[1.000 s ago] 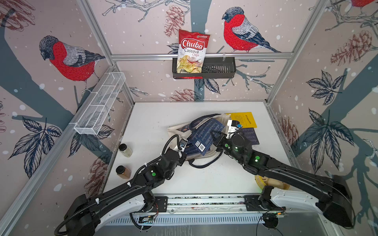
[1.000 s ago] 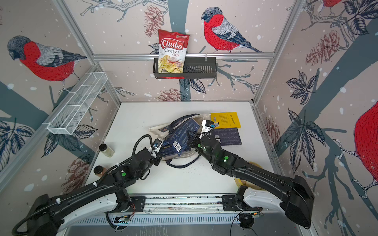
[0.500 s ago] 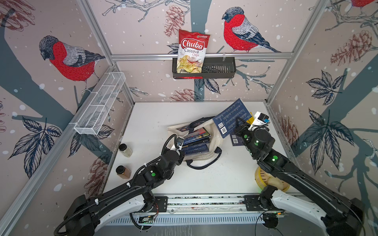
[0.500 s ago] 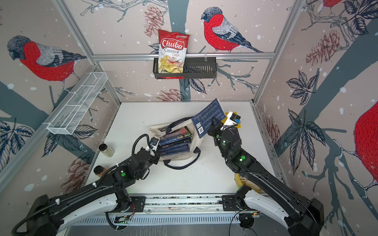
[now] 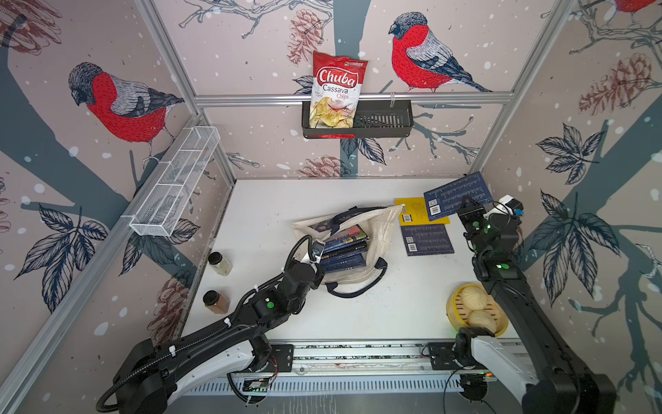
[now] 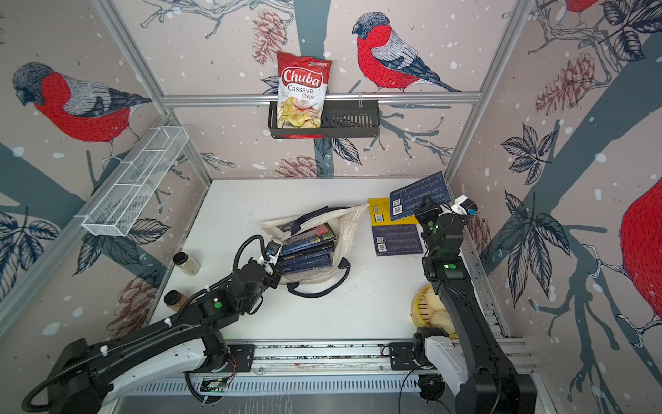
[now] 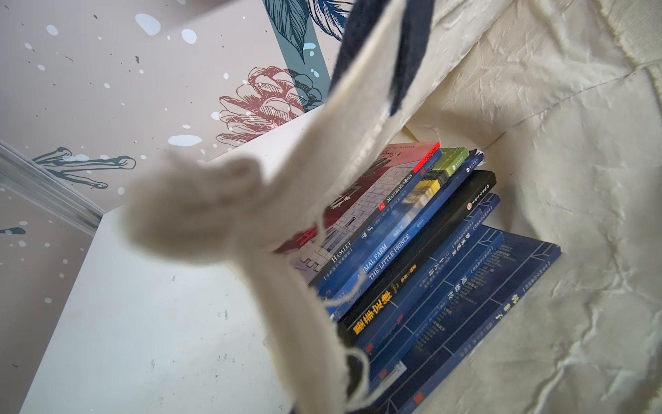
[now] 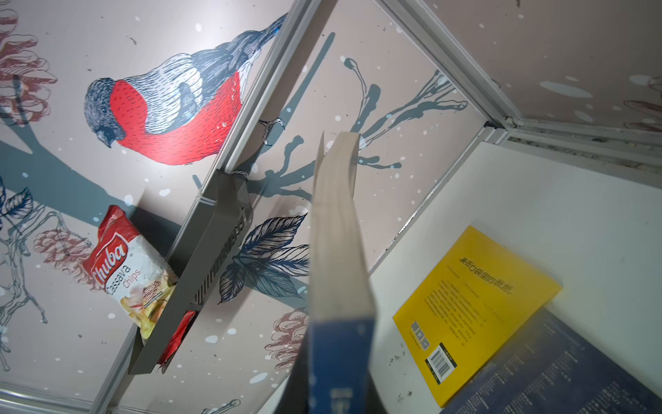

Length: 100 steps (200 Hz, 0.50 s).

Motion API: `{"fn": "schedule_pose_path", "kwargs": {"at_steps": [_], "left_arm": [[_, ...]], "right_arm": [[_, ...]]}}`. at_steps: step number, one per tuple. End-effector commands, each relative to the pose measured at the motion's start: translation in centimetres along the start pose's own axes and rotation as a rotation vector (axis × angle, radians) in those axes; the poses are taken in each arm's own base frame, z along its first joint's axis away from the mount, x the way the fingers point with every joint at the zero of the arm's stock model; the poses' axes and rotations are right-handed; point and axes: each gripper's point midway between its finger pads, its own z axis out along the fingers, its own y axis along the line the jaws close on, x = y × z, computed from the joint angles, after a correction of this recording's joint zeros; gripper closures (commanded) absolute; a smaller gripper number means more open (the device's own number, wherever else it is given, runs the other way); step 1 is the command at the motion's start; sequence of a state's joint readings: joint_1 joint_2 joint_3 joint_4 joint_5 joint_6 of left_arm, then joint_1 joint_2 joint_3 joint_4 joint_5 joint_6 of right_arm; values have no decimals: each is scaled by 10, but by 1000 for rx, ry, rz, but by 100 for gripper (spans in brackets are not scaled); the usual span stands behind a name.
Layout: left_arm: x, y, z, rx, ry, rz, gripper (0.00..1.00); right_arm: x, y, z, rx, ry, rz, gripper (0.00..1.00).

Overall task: Take out the books from the canvas bag
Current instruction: Place the book on the book.

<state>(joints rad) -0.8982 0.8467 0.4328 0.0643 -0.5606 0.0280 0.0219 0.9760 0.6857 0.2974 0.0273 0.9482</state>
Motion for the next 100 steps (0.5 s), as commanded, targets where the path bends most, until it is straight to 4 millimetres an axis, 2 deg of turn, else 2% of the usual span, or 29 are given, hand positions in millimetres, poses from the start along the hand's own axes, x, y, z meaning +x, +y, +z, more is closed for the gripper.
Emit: {"fn": "schedule_pose_path", "kwargs": {"at_steps": [1, 39, 100], "left_arm": [[-21, 1, -1, 1, -72, -27, 100], [-21, -3, -1, 24, -71, -8, 100], [-19, -7, 0, 42, -65, 12, 100]], "right_arm": [[11, 6, 17, -87, 90, 87, 100], [46, -37, 61, -1, 200, 144, 100], [73, -75, 111, 43, 226, 189, 100]]}}
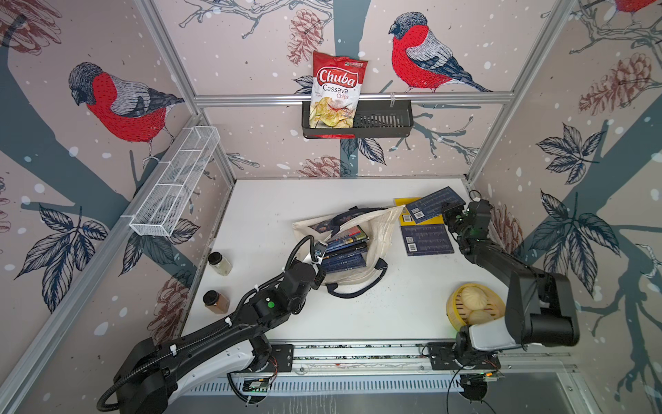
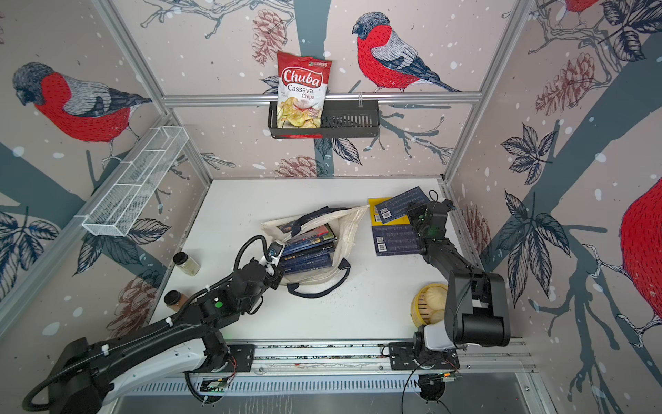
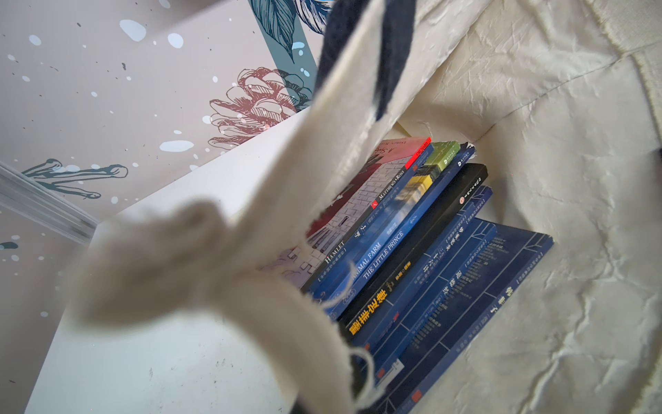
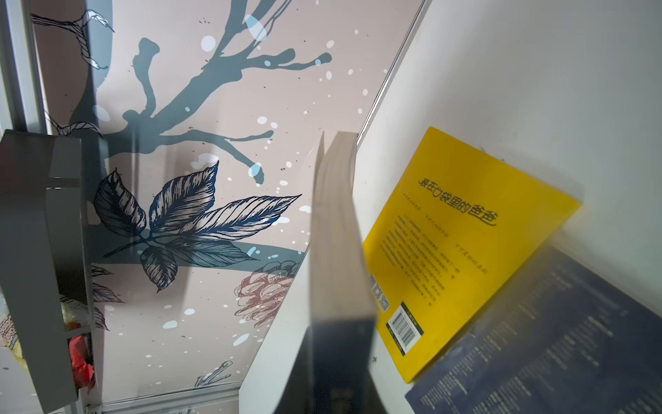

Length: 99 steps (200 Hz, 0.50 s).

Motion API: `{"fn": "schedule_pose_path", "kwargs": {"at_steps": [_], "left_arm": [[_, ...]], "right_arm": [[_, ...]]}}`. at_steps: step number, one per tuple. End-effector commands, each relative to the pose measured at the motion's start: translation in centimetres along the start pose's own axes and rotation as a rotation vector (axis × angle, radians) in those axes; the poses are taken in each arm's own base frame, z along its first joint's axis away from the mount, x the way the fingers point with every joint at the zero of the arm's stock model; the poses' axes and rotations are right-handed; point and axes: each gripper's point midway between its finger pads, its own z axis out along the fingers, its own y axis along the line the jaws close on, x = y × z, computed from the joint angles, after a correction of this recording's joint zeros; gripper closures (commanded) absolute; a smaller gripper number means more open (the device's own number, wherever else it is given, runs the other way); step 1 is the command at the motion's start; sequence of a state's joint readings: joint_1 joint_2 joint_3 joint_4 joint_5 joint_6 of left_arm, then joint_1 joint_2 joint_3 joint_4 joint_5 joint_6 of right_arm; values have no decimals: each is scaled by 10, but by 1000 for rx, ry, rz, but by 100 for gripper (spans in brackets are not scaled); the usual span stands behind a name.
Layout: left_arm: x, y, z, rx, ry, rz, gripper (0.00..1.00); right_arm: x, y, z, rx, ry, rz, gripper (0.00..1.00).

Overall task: Take out the books from the canvas bag
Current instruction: Place the book on the book.

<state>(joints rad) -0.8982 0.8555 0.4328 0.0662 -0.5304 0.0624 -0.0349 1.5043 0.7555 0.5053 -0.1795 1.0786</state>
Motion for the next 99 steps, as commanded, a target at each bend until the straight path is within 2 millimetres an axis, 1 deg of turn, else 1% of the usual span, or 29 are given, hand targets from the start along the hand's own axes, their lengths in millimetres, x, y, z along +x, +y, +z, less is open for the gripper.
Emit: {"fn": "schedule_pose_path", "kwargs": {"at_steps": [1, 9, 28, 54, 63, 76, 99], "left_arm": [[-20, -1, -1, 10, -69, -24, 100], [-20, -1, -1, 11, -69, -22, 100], [-20, -2, 0, 15, -66, -17, 100], [-18, -4, 1, 21, -61, -12, 100], [-19, -4, 1, 23, -61, -11, 100], [-18, -4, 1, 23, -58, -9, 100], [-17, -6, 2, 29, -56, -5, 100]], "right_arm": [[-7, 17, 14, -98, -25, 19, 100], [-6, 16, 19, -104, -23, 19, 100], [-4, 6, 34, -65, -27, 19, 100], [5, -3, 52, -51, 2, 40, 100], [7, -2, 56, -49, 2, 35, 100], [9, -8, 60, -19, -20, 33, 100], [12, -28, 67, 48, -45, 66, 100]]}}
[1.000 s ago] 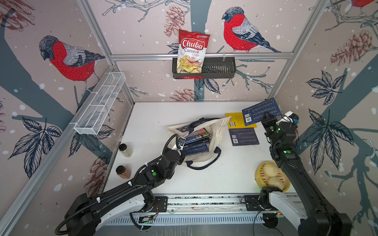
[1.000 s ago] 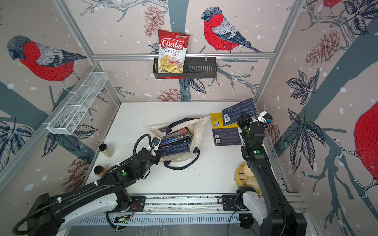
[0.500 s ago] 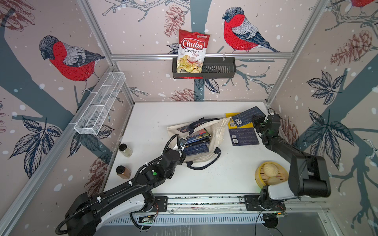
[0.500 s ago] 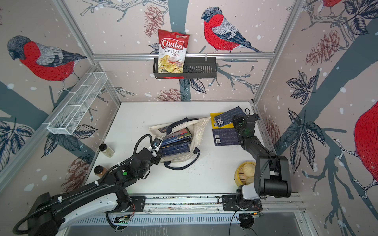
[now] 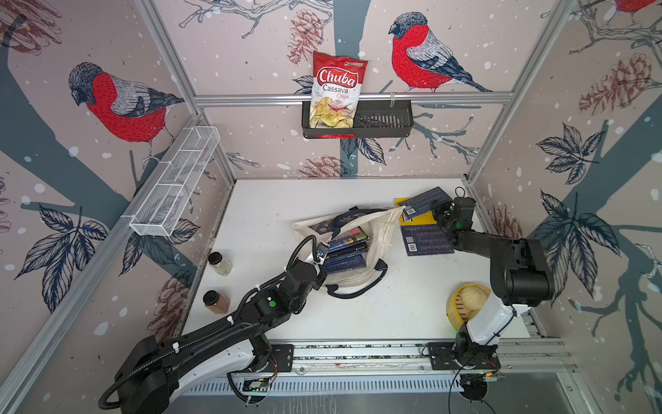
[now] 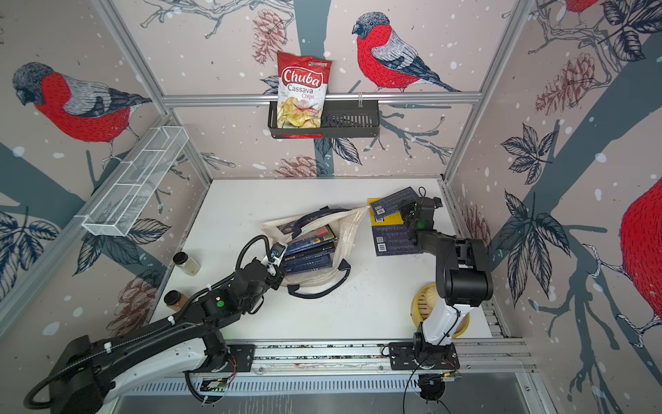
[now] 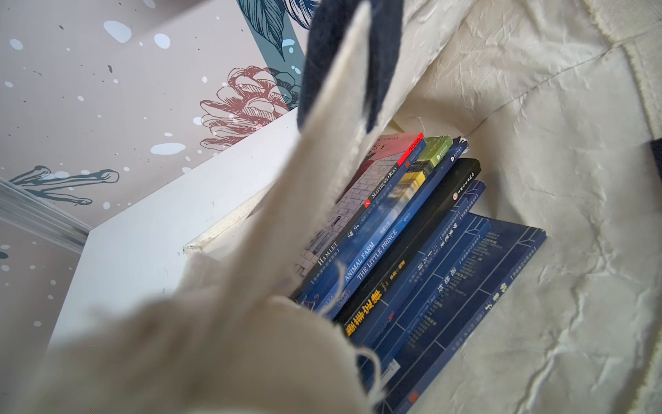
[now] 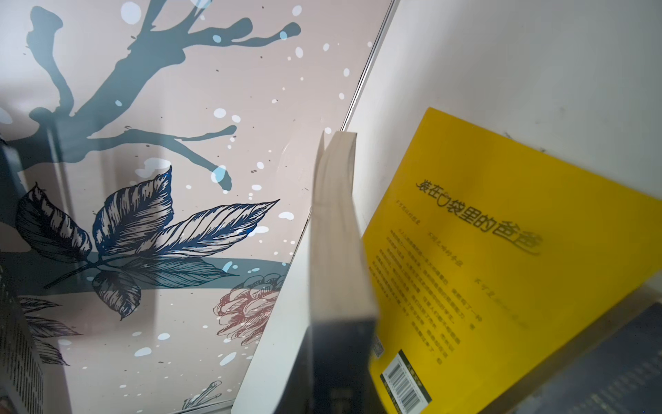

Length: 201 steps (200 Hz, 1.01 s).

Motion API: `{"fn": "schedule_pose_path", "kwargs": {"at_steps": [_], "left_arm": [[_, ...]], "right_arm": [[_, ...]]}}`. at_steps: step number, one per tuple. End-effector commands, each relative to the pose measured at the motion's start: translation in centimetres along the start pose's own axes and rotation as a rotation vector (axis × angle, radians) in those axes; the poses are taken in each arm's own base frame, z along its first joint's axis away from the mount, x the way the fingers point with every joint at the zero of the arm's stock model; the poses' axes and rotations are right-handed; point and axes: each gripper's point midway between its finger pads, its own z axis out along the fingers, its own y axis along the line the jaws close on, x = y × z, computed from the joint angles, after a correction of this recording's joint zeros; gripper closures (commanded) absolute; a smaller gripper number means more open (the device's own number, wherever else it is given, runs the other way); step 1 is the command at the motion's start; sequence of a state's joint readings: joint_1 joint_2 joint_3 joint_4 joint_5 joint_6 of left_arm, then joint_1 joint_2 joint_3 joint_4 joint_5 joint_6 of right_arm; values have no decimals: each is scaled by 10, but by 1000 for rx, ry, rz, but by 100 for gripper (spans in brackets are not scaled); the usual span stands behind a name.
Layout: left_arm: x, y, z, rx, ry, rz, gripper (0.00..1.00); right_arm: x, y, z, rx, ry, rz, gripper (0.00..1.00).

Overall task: Take out the books from the canvas bag
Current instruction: Place the book on the book.

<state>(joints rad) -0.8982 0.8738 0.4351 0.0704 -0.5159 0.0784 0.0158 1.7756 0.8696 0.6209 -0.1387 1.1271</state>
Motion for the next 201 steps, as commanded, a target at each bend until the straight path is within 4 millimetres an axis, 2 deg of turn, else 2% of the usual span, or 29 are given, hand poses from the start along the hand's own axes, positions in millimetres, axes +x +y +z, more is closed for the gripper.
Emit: {"fn": "schedule_pose_path", "kwargs": {"at_steps": [1, 29, 47, 64, 87, 109, 130, 157, 201], "left_arm": [[-19, -1, -1, 13, -65, -26, 100], [-19, -3, 0, 21, -64, -24, 100], [-18, -4, 0, 27, -61, -21, 100], [-18, -5, 1, 30, -60, -18, 100], [-19, -6, 1, 34, -63, -17, 100], [-19, -7, 1, 39, -58, -14, 100], [-17, -8, 1, 44, -53, -10, 100], [-18, -8, 1, 47, -55, -10, 100], [-19, -11, 2, 61, -56, -7, 100]], "right_arm": [[-10, -4, 8, 10, -69, 32, 100], [6, -21, 25, 54, -12, 64, 100], [9, -34, 26, 74, -23, 113, 100], [9, -38, 27, 94, -36, 110, 100], [20, -39, 32, 121, -6, 94, 100], [25, -48, 33, 148, -8, 124, 81], [29, -61, 33, 165, -1, 185, 75], [26, -71, 25, 187, -43, 213, 75], [16, -74, 17, 191, -103, 231, 79]]}}
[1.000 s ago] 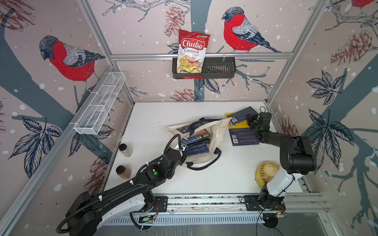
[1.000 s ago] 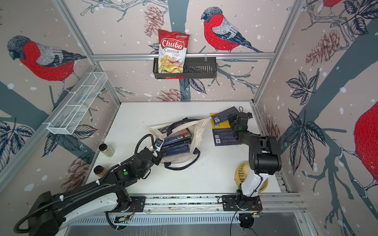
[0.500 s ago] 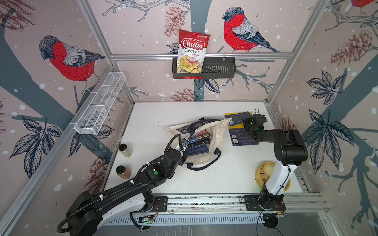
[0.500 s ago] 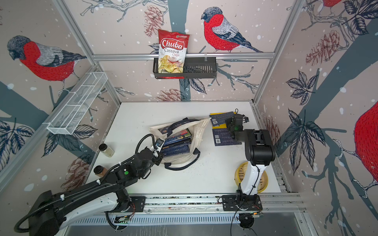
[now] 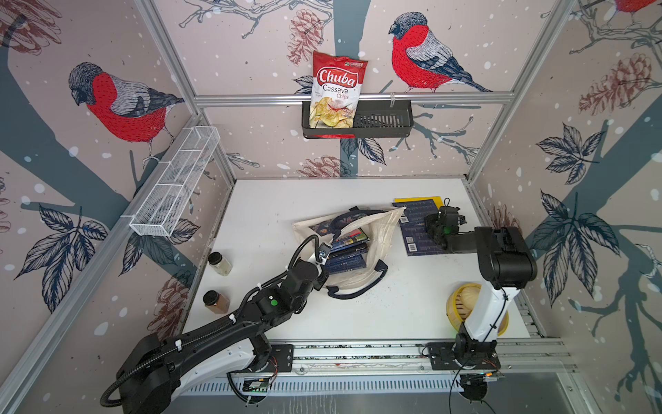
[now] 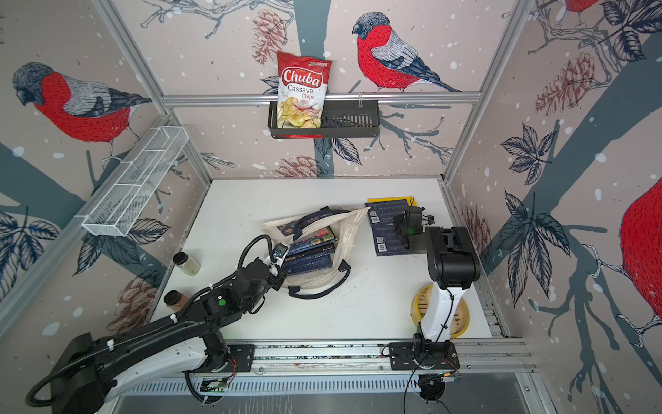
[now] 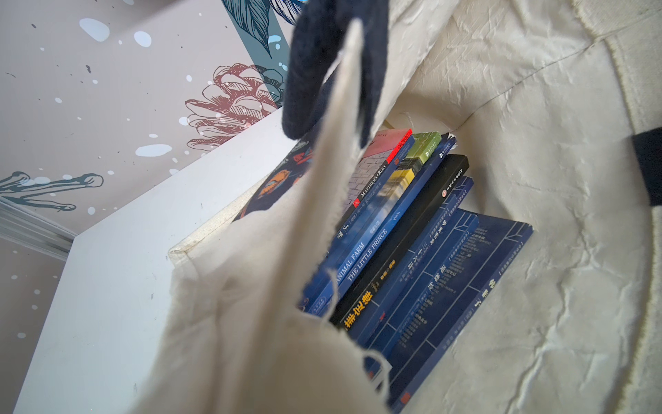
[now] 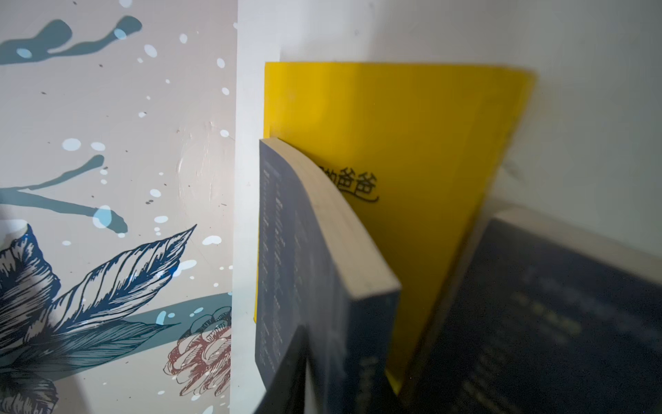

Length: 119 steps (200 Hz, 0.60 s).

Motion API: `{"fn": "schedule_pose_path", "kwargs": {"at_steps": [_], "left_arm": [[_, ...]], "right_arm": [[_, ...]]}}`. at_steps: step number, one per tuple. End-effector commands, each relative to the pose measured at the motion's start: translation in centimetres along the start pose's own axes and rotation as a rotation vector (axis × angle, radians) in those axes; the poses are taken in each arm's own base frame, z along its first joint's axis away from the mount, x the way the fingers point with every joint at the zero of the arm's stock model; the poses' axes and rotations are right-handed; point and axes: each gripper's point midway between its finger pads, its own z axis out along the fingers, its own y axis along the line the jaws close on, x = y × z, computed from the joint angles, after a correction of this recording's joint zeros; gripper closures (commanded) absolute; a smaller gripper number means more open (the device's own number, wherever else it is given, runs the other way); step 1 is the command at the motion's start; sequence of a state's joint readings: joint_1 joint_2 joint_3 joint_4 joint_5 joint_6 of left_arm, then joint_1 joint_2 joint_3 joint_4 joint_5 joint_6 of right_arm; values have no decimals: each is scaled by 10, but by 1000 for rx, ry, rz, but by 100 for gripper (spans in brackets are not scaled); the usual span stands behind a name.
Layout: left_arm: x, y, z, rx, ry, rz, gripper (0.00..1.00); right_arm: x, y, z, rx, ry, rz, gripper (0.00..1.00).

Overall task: Take out the books from the canvas bag
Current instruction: Place the book on the book.

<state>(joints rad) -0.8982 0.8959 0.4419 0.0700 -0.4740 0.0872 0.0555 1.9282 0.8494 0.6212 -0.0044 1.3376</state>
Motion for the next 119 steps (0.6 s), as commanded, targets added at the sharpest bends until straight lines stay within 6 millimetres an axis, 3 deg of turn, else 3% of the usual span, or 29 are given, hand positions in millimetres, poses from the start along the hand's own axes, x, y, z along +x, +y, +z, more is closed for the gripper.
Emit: {"fn": "schedule_pose_path", "kwargs": {"at_steps": [1, 80, 119], "left_arm": [[-20, -2, -1, 19, -67, -22, 100], [-18, -4, 0, 26, -59, -17, 100], [-18, -5, 0, 33, -56, -14, 100]], "right_arm": [[-12, 2, -4, -12, -65, 33, 79], [-6, 2, 6, -25, -22, 92, 68], [-8, -1, 4, -9, -29, 96, 51]]}}
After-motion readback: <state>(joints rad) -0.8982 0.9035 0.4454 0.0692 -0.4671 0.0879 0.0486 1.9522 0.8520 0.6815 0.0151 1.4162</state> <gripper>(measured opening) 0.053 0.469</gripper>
